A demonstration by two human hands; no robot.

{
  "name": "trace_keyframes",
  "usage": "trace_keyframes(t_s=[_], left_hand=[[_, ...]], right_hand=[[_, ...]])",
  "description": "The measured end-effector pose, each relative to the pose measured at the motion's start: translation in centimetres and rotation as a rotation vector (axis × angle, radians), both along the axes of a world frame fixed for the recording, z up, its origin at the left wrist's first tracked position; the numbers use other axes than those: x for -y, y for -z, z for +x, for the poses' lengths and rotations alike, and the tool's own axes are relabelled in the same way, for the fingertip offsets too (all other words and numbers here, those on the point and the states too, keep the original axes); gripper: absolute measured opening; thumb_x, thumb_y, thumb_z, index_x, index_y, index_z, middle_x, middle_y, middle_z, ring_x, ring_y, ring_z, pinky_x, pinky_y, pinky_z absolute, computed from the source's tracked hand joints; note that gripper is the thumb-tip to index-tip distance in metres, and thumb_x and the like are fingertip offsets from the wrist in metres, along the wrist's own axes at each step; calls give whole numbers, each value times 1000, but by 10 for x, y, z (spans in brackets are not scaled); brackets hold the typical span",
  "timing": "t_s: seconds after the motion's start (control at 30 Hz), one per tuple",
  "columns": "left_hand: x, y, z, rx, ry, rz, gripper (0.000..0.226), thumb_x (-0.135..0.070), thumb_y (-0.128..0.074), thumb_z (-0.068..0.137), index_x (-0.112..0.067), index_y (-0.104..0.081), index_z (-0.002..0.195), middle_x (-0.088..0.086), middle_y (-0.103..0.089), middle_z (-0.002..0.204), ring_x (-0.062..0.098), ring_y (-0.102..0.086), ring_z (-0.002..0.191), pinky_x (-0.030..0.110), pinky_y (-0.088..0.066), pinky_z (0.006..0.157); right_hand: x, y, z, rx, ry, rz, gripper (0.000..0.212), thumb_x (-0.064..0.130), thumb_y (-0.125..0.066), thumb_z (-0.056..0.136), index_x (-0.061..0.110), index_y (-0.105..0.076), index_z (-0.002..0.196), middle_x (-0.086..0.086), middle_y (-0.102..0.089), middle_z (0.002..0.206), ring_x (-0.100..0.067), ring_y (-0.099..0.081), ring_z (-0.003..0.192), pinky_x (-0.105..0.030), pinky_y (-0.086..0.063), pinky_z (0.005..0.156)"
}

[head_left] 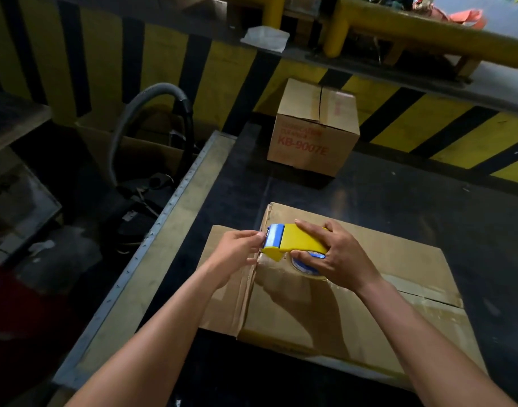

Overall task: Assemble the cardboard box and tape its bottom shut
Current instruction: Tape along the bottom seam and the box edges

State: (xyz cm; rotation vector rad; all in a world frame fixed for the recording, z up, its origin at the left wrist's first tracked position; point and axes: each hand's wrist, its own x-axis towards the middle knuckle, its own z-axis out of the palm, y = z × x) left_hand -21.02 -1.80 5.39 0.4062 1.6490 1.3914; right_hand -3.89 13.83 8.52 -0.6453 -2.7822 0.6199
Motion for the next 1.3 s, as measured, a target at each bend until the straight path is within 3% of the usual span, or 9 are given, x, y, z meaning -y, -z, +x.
trace_keyframes(t_s=[0.1,0.2,0.3,0.5,0.63,0.73,0.87,0.97,1.3], left_hand=[[2,-6,-6,-50,48,-43,25,-36,-64,98,-19,-76,113,0,-78,104,17,-71,106,36,-55,90],[1,-18,-5,-82,58,-65,21,-38,-62,99,-25,-76,109,-5,-78,103,10,-68,103,28,-48,81],[-5,-28,-2,-117,61,-51,25,-34,-57,103,-23,-74,117,-2,-78,104,14,-70,100,28,-53,80],[-13,-38,6,357,31,73,29,-26,-61,100,-10,-72,121,12,-74,107,19,-69,91,31,-59,76],[-16,-38,12,445,-12,85,25,-12,-61,99,-5,-69,122,18,-74,111,21,-73,91,30,-63,74],[-17,-37,15,349,-39,40,20,0,-62,96,-3,-71,114,20,-75,110,23,-74,91,30,-64,75],[-22,-37,15,-13,-60,-93,10,2,-69,91,-5,-76,94,19,-77,97,22,-77,84,33,-64,78],[-25,-33,11,-196,-104,-205,11,1,-71,88,-6,-78,91,15,-78,87,21,-78,77,36,-64,77],[-17,-21,-11,-262,-216,-302,14,1,-75,77,-11,-81,71,9,-77,71,24,-77,76,37,-64,78]], right_hand=[[-1,-2,3,-18,-14,-3,80,75,-52,77,38,-41,147,3,-47,112,-12,-51,95,-15,-46,71],[-3,-6,6,-46,-22,-14,79,72,-55,78,36,-42,147,7,-44,109,-11,-51,94,-10,-42,68],[-9,-13,11,-82,-20,-39,77,70,-58,79,36,-43,146,4,-48,109,-13,-53,94,-14,-47,69],[-19,-32,21,-140,-34,-90,77,71,-60,76,39,-46,145,8,-46,103,-5,-53,92,-12,-44,64],[-25,-36,25,-137,-65,-113,76,68,-62,76,38,-46,145,10,-45,105,-3,-52,93,-12,-47,66],[-29,-36,28,-112,-79,-105,76,66,-62,77,38,-44,145,9,-45,104,-5,-52,91,-12,-45,62],[-31,-31,25,23,-160,-12,73,73,-51,79,46,-37,146,6,-40,101,-9,-48,85,-13,-38,61],[-29,-26,20,123,-181,22,70,72,-46,84,50,-28,148,5,-38,103,-10,-46,88,-13,-37,62],[-44,-21,26,196,-236,16,69,75,-45,84,51,-31,147,5,-41,107,-11,-48,90,-15,-38,64]])
